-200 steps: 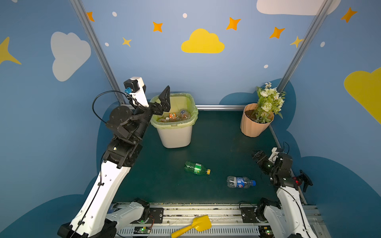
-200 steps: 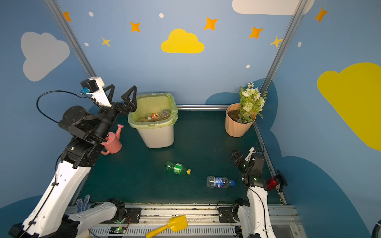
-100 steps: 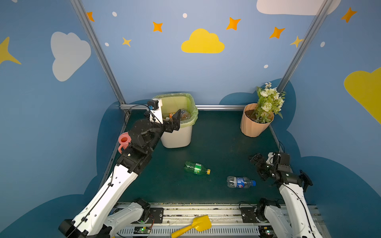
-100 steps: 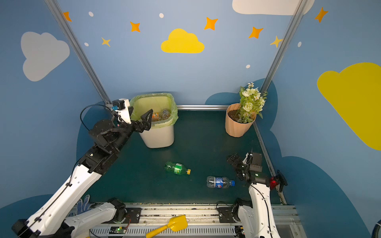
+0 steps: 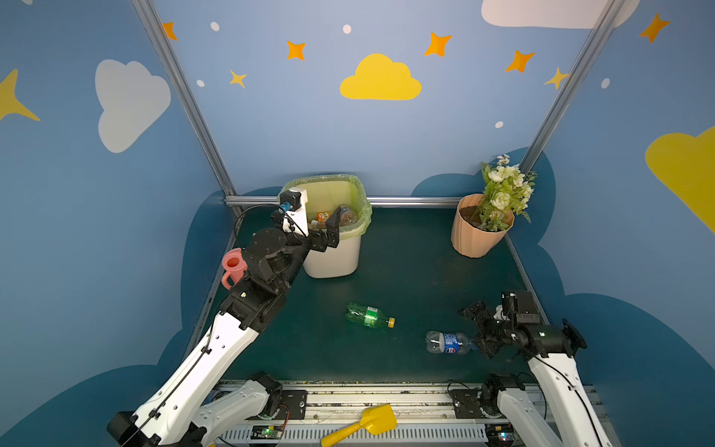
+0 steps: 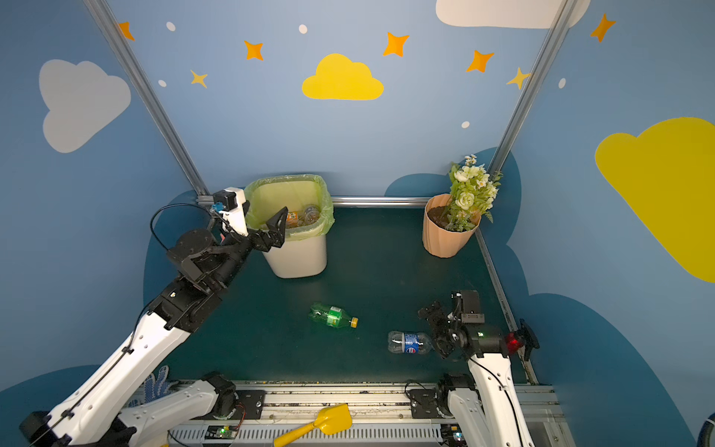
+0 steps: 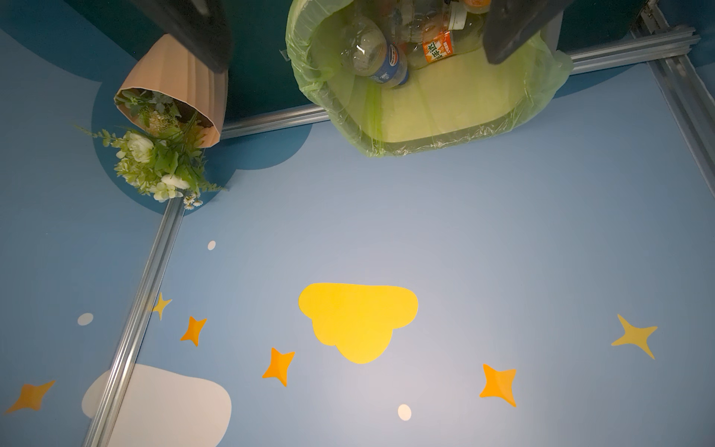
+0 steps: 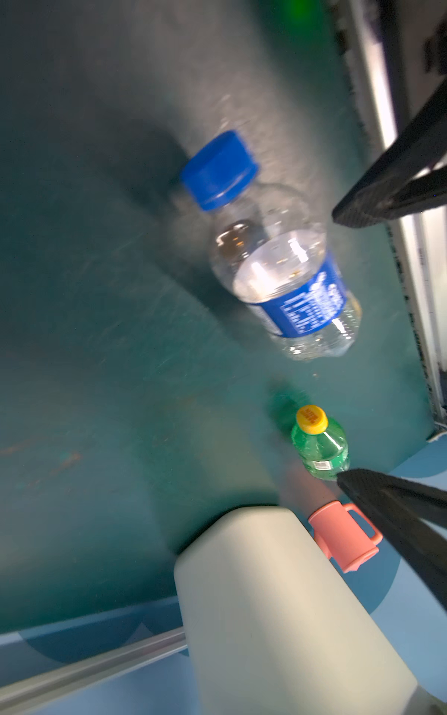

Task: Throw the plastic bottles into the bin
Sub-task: 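Lower the right gripper onto the blue-labelled bottle while the left gripper withdraws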

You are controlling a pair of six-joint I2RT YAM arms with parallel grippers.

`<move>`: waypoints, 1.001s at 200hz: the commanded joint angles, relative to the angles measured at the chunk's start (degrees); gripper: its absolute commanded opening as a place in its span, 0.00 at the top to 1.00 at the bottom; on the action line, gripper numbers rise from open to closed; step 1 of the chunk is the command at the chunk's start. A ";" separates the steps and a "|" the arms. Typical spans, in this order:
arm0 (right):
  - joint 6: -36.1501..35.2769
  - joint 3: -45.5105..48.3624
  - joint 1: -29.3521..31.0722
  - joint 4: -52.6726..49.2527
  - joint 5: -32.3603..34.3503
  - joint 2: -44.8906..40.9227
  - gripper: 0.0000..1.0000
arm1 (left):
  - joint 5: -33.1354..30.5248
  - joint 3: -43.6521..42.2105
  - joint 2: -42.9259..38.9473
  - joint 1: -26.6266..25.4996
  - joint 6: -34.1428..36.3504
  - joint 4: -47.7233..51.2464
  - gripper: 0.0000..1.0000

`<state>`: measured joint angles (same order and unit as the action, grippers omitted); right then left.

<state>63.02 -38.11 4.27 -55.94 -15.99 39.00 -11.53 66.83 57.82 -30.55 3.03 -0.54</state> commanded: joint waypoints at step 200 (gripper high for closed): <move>9.45 8.32 17.85 16.47 15.12 18.38 0.16 | -0.35 -4.26 -5.78 -0.27 -3.03 1.84 0.00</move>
<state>76.95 -27.83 22.37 -42.48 -4.86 55.44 -12.08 62.92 53.04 -30.57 0.60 -0.05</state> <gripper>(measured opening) 0.869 0.998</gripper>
